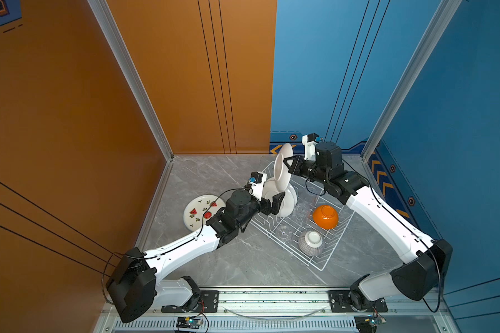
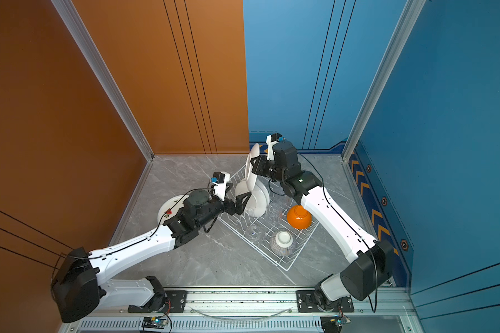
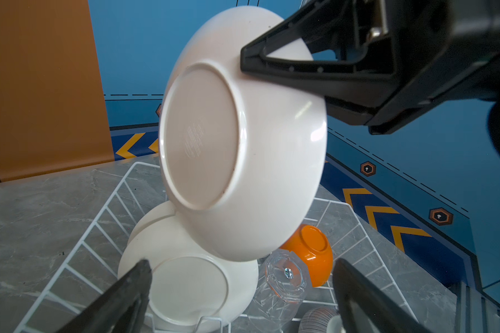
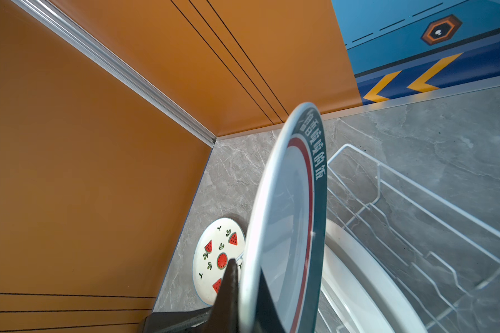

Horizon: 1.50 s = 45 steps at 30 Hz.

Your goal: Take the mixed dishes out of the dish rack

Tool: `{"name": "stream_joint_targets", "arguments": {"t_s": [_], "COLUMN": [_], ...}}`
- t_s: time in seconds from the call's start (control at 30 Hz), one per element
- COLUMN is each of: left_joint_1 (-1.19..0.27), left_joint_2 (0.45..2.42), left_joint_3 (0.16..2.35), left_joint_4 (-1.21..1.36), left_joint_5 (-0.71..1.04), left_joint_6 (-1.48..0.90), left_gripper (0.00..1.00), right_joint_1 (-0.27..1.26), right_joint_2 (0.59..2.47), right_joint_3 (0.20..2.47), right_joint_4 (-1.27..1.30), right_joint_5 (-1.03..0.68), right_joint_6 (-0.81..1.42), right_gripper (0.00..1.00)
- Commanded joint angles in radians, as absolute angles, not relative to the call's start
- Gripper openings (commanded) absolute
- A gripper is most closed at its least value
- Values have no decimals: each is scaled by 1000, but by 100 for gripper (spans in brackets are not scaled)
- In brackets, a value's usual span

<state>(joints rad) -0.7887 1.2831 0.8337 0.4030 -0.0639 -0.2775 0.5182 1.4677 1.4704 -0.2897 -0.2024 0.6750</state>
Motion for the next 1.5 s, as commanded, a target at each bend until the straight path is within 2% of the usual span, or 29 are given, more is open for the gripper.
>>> {"name": "stream_joint_targets", "arguments": {"t_s": [0.0,0.17,0.8,1.17,1.47], "left_joint_1": [-808,-818,-834,-877,-920], "left_joint_2": [1276,1296,1377,1472,1509], "left_joint_3": [865,868,883,905,904], "left_joint_4": [440,469,589,654,744], "left_joint_5": [-107,-146,-97,-379,-496], "left_joint_6": [-240,-223,-223,-126,8], "left_gripper": [98,98,98,100,70], "right_joint_1": [520,522,539,578,598], "right_joint_2": [1409,1372,1342,1343,1352], "right_joint_3": [1450,1385,1365,1384,1393], "right_joint_4": [-206,-145,-132,-171,-190], "right_joint_5": [-166,-125,-78,-27,27], "right_joint_6": [709,763,814,859,872], "right_gripper": [0,0,0,0,0]}}
